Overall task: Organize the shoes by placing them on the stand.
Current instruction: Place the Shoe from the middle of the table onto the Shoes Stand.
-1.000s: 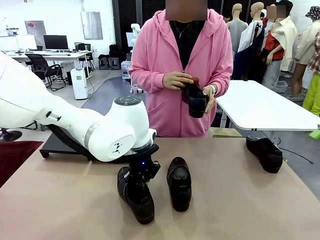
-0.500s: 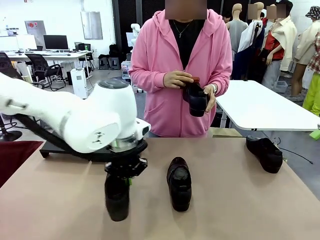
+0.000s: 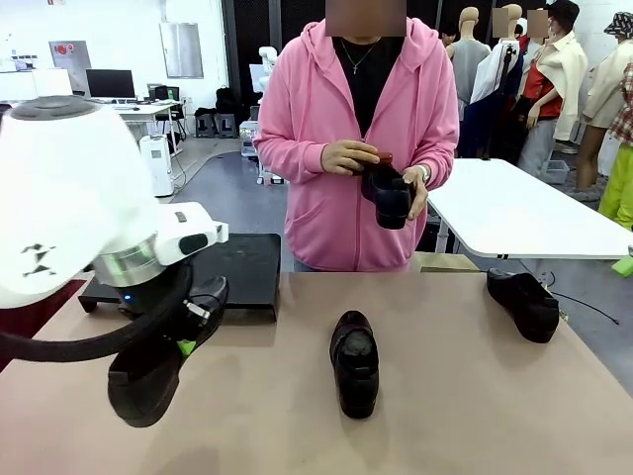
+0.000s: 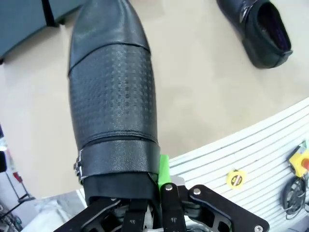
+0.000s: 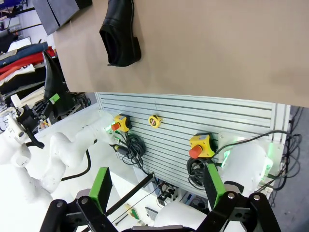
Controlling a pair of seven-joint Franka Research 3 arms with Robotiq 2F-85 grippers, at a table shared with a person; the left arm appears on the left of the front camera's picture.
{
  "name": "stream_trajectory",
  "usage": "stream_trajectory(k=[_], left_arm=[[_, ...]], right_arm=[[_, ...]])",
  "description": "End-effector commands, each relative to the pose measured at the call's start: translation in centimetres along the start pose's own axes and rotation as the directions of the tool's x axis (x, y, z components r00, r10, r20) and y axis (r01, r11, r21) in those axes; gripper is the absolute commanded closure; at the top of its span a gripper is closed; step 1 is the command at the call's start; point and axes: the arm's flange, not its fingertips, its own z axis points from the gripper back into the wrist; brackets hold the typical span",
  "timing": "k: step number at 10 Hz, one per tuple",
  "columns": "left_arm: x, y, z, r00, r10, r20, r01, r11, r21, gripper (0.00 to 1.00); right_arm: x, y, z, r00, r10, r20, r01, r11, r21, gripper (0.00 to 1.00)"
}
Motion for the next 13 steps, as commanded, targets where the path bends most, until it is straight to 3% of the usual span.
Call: stream_trajectory(k=[1,4,6,8,11,13], left_arm=[[1.9,-1.6,-1.3,1.0,0.002,-0.019,-0.001,1.0,0.023,1.0],[0.6,-1.0,-1.4,1.0,-0.011,-0.025,0.011,1.0,0.018,1.0],[7.9,1.1,-0.9,0.992,0.095,0.078,-0.094,0.995,-0.014,1.0],[15.8,2.7,-2.6,0.974,0.142,0.177,-0.153,0.987,0.054,1.0],[23.7,7.6,-6.3,0.967,0.108,0.229,-0.145,0.978,0.152,1.0],[26.7,10.0,-8.8,0.978,0.095,0.189,-0.126,0.978,0.164,1.0]], right_arm=[[-0.2,0.0,0.3,1.0,-0.007,-0.005,0.007,1.0,-0.018,0.0],[-0.2,0.0,0.3,1.0,-0.007,-0.005,0.007,1.0,-0.018,0.0],[-0.2,0.0,0.3,1.0,-0.007,-0.005,0.007,1.0,-0.018,0.0],[-0.2,0.0,0.3,1.0,-0.007,-0.005,0.007,1.0,-0.018,0.0],[-0.2,0.0,0.3,1.0,-0.007,-0.005,0.007,1.0,-0.018,0.0],[-0.2,0.0,0.3,1.0,-0.007,-0.005,0.007,1.0,-0.018,0.0]])
